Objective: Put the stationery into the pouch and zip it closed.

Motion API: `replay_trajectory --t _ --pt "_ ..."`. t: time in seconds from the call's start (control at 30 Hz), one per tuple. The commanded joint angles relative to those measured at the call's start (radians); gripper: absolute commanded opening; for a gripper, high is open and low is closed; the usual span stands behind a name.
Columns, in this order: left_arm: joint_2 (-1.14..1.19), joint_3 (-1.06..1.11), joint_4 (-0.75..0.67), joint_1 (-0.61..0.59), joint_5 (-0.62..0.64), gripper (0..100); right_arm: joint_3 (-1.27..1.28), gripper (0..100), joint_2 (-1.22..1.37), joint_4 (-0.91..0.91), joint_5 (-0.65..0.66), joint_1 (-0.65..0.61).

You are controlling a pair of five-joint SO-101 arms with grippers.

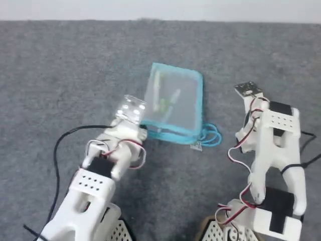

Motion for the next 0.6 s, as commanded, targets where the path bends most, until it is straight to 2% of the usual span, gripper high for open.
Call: replay_trajectory --t 0.0,0.2,0.37,0.57 --pt "-0.005 -0.094 0.021 -0.216 0.041 1 -0.006 16.9 -0.035 -0.013 0.04 0.045" --pt "-0.009 -0.033 0.034 -0.04 0.04 1 -0.006 16.9 -0.033 -0.054 0.049 0.039" --pt "-0.009 -0.03 0.031 -0.04 0.04 1 -0.008 16.9 0.047 -0.091 0.048 0.041" --pt "-0.009 -0.03 0.032 -0.071 0.04 1 -0.012 16.9 0.194 -0.216 0.089 0.061"
